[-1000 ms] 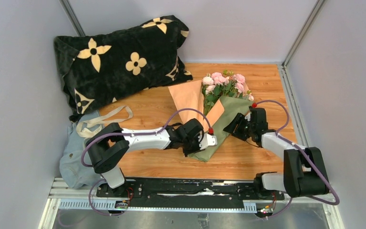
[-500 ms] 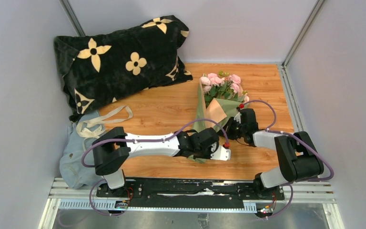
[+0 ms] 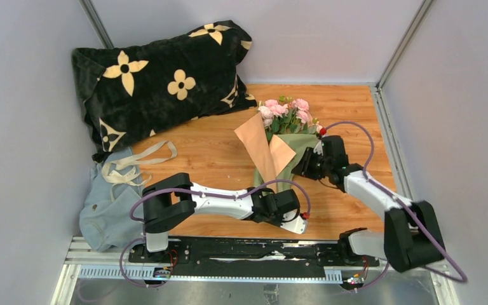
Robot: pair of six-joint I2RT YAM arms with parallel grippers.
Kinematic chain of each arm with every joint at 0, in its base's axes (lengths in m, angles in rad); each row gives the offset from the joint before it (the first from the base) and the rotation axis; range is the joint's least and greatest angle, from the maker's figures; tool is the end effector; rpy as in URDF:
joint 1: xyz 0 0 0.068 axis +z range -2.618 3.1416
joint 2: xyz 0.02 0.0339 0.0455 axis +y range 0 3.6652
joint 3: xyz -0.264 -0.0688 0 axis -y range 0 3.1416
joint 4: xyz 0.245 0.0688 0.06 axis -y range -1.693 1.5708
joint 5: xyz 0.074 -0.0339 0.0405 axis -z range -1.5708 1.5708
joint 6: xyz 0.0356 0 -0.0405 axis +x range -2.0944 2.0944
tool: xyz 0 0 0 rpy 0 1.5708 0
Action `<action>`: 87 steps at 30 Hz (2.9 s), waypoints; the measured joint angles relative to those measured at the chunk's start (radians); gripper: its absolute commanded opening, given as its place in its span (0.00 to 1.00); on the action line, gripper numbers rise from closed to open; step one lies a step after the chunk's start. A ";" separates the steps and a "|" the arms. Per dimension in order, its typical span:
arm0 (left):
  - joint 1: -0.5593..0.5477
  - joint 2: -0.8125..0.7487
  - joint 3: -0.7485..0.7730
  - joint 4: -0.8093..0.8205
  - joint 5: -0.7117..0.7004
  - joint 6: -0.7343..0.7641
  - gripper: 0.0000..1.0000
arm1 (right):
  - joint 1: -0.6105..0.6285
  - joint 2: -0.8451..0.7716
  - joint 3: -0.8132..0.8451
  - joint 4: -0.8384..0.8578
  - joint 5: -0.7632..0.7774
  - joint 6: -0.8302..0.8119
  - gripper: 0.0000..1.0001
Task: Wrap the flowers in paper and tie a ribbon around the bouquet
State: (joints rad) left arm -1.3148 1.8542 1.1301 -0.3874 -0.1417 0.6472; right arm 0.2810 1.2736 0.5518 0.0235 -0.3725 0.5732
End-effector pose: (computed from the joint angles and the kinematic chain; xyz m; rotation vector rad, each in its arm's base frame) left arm 0.0974 -0.3523 0.1517 2.1880 1.5175 -0.0254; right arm 0.2350 0.0813 0.1802 0.1381 2.3594 0.8585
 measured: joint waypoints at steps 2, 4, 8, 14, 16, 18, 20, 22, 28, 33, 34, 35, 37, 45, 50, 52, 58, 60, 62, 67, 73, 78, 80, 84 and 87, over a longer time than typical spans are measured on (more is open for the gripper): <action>-0.003 0.002 0.000 0.000 -0.007 0.006 0.00 | 0.000 -0.080 0.081 -0.132 0.073 -0.051 0.51; -0.005 0.002 0.001 -0.002 -0.009 0.010 0.00 | 0.001 -0.174 0.194 -0.242 0.158 -0.114 0.64; -0.005 0.002 0.002 -0.003 -0.012 0.016 0.00 | 0.058 -0.249 0.361 -0.336 0.219 -0.233 0.69; -0.005 0.002 0.002 -0.005 -0.019 0.024 0.00 | 0.309 -0.103 0.591 -0.379 0.217 -0.412 0.71; -0.005 0.004 0.005 -0.008 -0.020 0.024 0.00 | 0.348 0.011 0.691 -0.416 0.197 -0.470 0.72; -0.005 0.006 0.008 -0.011 -0.021 0.024 0.00 | 0.365 0.120 0.785 -0.452 0.191 -0.520 0.73; -0.006 0.008 0.010 -0.013 -0.023 0.024 0.00 | 0.378 0.262 0.906 -0.486 0.186 -0.573 0.74; -0.008 0.009 0.011 -0.015 -0.026 0.026 0.00 | 0.388 0.396 1.021 -0.531 0.180 -0.620 0.74; -0.011 0.014 0.014 -0.016 -0.029 0.027 0.00 | 0.454 0.645 1.192 -0.639 0.164 -0.749 0.77; -0.013 0.016 0.015 -0.018 -0.037 0.027 0.00 | 0.532 0.750 1.352 -0.700 0.168 -0.847 0.78; -0.014 0.016 0.016 -0.018 -0.039 0.027 0.00 | 0.543 0.768 1.387 -0.706 0.172 -0.861 0.78; -0.016 0.017 0.016 -0.018 -0.040 0.027 0.00 | 0.560 0.783 1.422 -0.706 0.183 -0.880 0.80; -0.018 0.018 0.016 -0.018 -0.044 0.027 0.00 | 0.585 0.792 1.442 -0.705 0.215 -0.916 0.81; -0.018 0.019 0.016 -0.018 -0.048 0.027 0.00 | 0.749 0.847 1.443 -0.692 0.482 -1.132 0.85; -0.020 0.019 0.016 -0.018 -0.051 0.027 0.00 | 0.790 0.894 1.442 -0.684 0.543 -1.188 0.85; -0.020 0.019 0.016 -0.018 -0.051 0.027 0.00 | 0.790 0.906 1.442 -0.679 0.581 -1.207 0.85; -0.022 0.023 0.020 -0.021 -0.055 0.027 0.00 | 0.793 0.953 1.441 -0.657 0.687 -1.238 0.86; -0.022 0.024 0.022 -0.024 -0.055 0.027 0.00 | 0.794 0.970 1.432 -0.647 0.713 -1.246 0.85; -0.023 0.027 0.027 -0.029 -0.056 0.027 0.00 | 0.796 0.982 1.421 -0.641 0.737 -1.251 0.86; -0.023 0.029 0.030 -0.034 -0.056 0.027 0.00 | 0.810 1.016 1.399 -0.610 0.854 -1.270 0.83; -0.023 0.029 0.030 -0.034 -0.056 0.027 0.00 | 0.813 1.013 1.350 -0.498 1.049 -1.276 0.74; -0.023 0.029 0.030 -0.034 -0.056 0.027 0.00 | 0.813 0.952 1.259 -0.419 1.165 -1.262 0.61; -0.023 0.029 0.030 -0.034 -0.056 0.027 0.00 | 0.813 0.920 1.234 -0.400 1.199 -1.244 0.54; -0.023 0.029 0.030 -0.034 -0.056 0.027 0.00 | 0.810 0.866 1.202 -0.378 1.259 -1.215 0.36; -0.023 0.029 0.030 -0.034 -0.056 0.027 0.00 | 0.806 0.832 1.175 -0.368 1.306 -1.191 0.12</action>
State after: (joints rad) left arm -1.3376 1.8832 1.1603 -0.4217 -0.1982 0.6739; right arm 1.0866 2.1056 1.7271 -0.3443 0.9333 -0.6174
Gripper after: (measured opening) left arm 0.007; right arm 0.350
